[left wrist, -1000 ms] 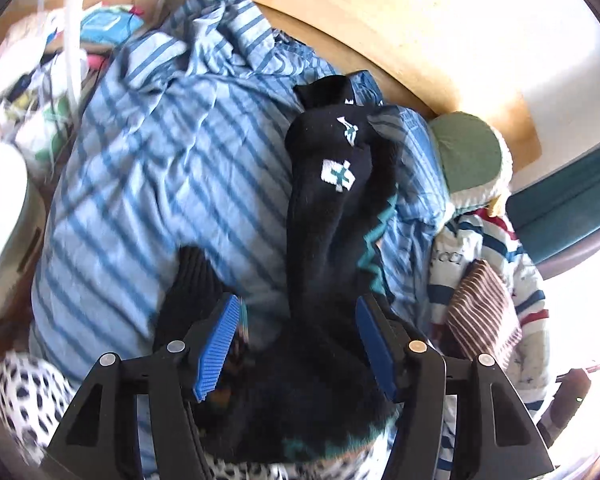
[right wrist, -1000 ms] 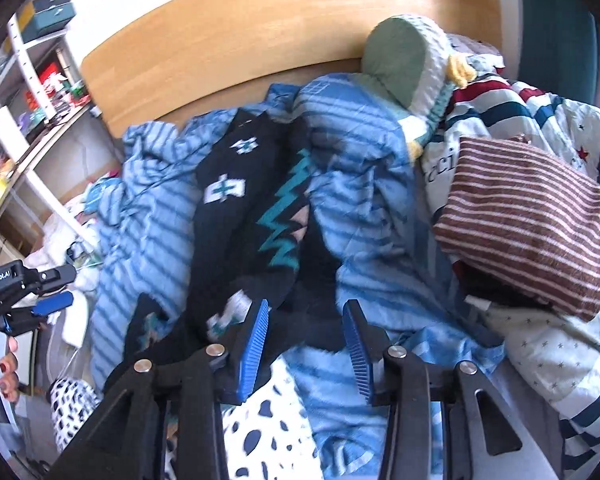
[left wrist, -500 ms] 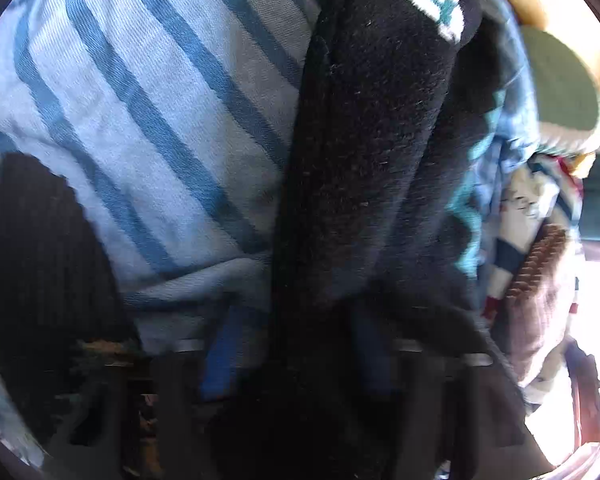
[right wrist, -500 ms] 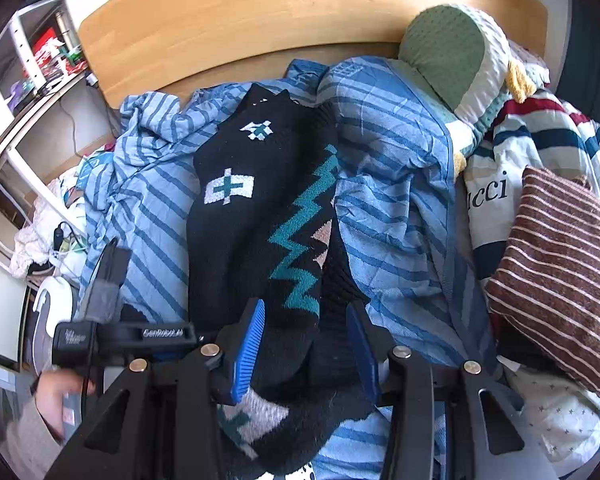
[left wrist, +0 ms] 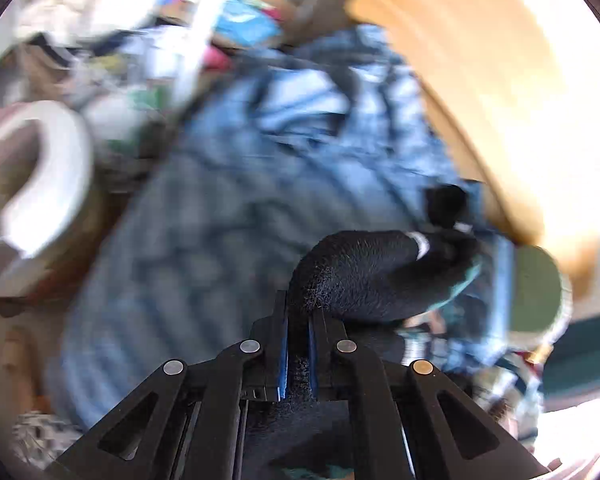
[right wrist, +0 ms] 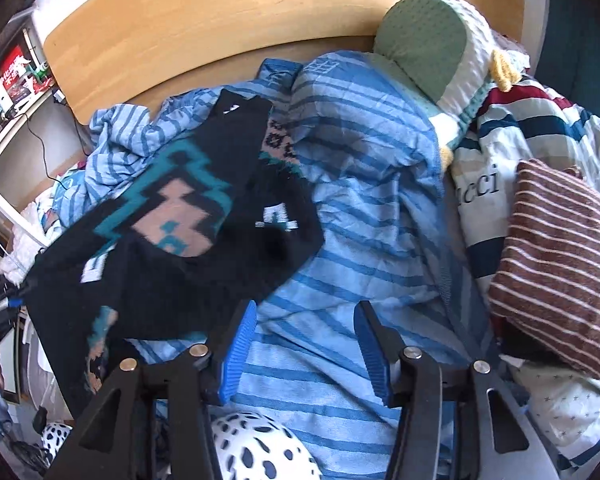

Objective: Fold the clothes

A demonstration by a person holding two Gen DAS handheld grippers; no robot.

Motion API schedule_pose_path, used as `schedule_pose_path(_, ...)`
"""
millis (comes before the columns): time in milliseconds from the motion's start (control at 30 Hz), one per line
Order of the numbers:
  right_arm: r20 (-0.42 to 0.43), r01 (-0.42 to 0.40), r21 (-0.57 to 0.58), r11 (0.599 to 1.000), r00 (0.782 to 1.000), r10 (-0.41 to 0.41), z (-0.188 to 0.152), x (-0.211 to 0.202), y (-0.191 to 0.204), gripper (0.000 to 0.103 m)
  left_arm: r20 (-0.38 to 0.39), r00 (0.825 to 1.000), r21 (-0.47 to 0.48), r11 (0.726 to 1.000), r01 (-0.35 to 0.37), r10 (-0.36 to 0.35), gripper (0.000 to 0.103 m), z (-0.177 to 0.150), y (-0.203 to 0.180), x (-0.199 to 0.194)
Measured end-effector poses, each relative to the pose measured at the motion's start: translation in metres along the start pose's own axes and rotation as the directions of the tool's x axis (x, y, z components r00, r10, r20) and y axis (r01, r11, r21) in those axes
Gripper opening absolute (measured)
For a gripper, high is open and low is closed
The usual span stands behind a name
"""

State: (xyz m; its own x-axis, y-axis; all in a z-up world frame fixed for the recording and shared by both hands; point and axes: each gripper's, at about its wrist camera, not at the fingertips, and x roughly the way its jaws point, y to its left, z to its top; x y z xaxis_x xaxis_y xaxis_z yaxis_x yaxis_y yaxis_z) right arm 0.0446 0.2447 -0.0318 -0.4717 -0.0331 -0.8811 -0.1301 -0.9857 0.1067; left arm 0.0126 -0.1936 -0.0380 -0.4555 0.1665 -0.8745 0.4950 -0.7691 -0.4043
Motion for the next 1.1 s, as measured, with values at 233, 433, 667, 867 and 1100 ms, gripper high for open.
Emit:
schedule_pose_path(233, -0.108, -0.032, 0.011, 0.999, 0.994, 0.033, 0.008, 0.055, 0.026, 0.056, -0.098, 0.950, 0.120, 0.951, -0.284, 0.296, 0.011, -0.033, 0.006, 0.041)
schedule_pose_path(433, -0.121, -0.012, 0.057, 0.998, 0.992, 0.019, 0.048, 0.084, 0.021, 0.066, -0.047, 0.984, 0.098, 0.981, -0.168, 0.173, 0.046, -0.009, -0.032, 0.008)
schedule_pose_path(667, -0.277, 0.069, 0.286, 0.956, 0.961, 0.013, 0.100, 0.160, 0.005, 0.074, 0.018, 0.999, 0.197, 0.979, -0.046, 0.043, 0.069, -0.004, -0.109, 0.005)
schedule_pose_path(867, -0.338, 0.022, 0.466, 0.884, 0.928, 0.154, 0.080, 0.219, -0.010, 0.045, -0.143, 0.988, 0.259, 0.966, -0.024, 0.063, 0.069, -0.036, -0.120, 0.058)
schedule_pose_path(1100, -0.092, -0.156, 0.267, 0.951, 0.978, 0.186, 0.060, 0.149, 0.001, 0.012, -0.220, 0.931, 0.460, 0.873, -0.164, 0.291, 0.054, -0.091, -0.107, 0.105)
